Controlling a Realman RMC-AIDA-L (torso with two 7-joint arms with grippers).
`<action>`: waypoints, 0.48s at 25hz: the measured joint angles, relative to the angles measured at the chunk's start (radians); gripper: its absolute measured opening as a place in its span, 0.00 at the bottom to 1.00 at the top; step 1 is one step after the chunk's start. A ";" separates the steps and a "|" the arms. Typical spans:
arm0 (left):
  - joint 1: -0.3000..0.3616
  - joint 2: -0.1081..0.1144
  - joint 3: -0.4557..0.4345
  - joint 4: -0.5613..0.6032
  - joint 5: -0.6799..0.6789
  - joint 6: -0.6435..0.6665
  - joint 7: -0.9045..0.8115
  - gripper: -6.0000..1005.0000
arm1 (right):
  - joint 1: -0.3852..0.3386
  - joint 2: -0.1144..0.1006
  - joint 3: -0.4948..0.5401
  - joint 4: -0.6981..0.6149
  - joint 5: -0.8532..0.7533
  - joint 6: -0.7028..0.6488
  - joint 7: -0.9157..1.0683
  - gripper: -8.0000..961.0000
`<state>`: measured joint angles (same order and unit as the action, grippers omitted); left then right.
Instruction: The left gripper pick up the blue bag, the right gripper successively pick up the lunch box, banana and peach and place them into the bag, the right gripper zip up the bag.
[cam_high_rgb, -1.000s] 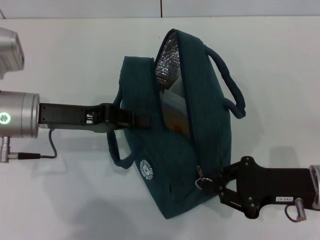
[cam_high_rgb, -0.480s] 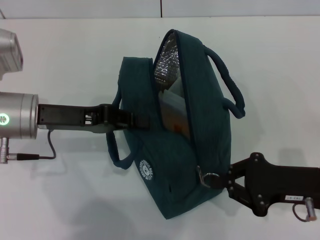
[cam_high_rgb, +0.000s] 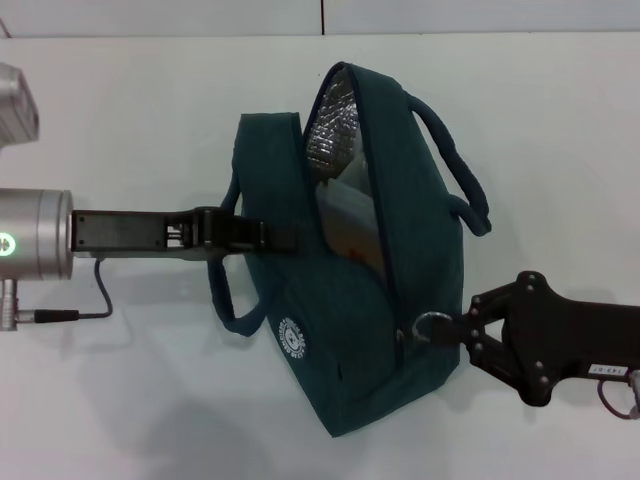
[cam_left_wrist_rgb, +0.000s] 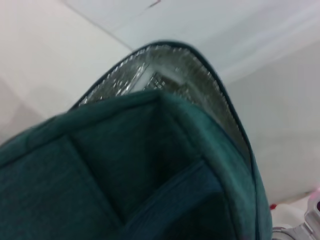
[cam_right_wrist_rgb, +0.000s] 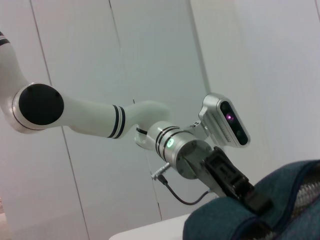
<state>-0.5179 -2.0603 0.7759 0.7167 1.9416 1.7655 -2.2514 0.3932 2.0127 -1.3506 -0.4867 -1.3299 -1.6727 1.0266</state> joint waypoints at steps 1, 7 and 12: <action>0.001 0.001 -0.005 -0.005 -0.001 0.000 0.010 0.06 | 0.003 0.000 0.000 -0.007 0.000 0.001 0.000 0.02; 0.003 0.027 -0.014 -0.048 -0.005 -0.001 0.119 0.20 | 0.033 0.002 0.001 -0.038 0.000 0.002 -0.001 0.02; 0.025 0.030 -0.016 -0.044 -0.028 -0.001 0.184 0.36 | 0.037 0.004 0.011 -0.092 0.006 0.001 0.000 0.02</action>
<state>-0.4934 -2.0299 0.7598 0.6729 1.9132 1.7649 -2.0673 0.4297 2.0167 -1.3398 -0.5783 -1.3243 -1.6718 1.0261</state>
